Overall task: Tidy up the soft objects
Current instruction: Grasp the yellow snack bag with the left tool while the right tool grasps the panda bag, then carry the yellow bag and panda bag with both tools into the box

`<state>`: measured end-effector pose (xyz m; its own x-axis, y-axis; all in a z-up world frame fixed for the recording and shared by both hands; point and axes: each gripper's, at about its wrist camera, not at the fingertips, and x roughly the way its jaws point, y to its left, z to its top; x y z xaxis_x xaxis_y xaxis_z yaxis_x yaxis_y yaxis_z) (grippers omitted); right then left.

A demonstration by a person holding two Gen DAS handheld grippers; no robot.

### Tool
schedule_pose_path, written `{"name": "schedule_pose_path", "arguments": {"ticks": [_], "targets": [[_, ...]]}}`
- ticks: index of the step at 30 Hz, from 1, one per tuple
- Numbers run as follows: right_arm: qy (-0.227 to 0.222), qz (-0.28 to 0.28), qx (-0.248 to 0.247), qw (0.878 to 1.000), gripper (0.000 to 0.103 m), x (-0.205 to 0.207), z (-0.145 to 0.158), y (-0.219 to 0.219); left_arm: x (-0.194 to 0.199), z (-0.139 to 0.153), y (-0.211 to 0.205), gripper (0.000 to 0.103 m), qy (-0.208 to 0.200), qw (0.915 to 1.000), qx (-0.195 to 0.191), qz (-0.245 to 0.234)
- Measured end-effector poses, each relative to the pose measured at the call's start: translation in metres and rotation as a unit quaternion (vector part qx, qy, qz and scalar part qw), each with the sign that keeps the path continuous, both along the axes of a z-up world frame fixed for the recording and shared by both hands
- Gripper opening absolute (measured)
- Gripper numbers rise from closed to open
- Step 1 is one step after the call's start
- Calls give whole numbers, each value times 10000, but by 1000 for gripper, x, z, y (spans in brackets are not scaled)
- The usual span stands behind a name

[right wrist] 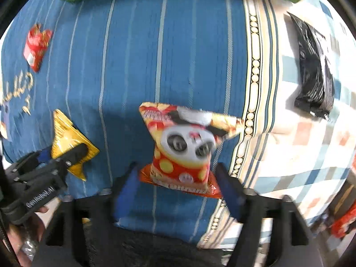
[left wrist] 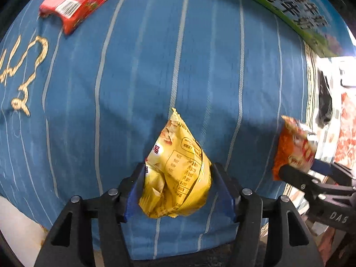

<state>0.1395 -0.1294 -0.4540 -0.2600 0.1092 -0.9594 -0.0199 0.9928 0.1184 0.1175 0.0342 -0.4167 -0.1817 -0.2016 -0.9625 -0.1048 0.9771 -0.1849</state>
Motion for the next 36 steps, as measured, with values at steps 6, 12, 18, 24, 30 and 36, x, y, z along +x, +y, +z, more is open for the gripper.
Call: {"name": "schedule_pose_path", "arguments": {"ticks": [6, 12, 18, 24, 30, 36], "targets": [[34, -310, 56, 9995, 79, 2, -5, -10, 12, -10, -16, 64, 152, 9991, 3, -404], [59, -412, 98, 9991, 79, 14, -10, -9, 5, -20, -31, 65, 136, 9984, 92, -546], [84, -410, 57, 9991, 79, 24, -16, -6, 7, -22, -55, 65, 94, 9967, 236, -770], [-9, -388, -101, 9992, 59, 31, -34, -4, -2, -15, -55, 56, -78, 9960, 305, -834], [-129, -263, -203, 9994, 51, 30, -29, -6, -6, -5, -56, 54, -92, 9958, 403, -812], [-259, -217, -214, 9992, 44, 28, -18, -9, -2, 14, -60, 52, -267, 9958, 409, -778]]}}
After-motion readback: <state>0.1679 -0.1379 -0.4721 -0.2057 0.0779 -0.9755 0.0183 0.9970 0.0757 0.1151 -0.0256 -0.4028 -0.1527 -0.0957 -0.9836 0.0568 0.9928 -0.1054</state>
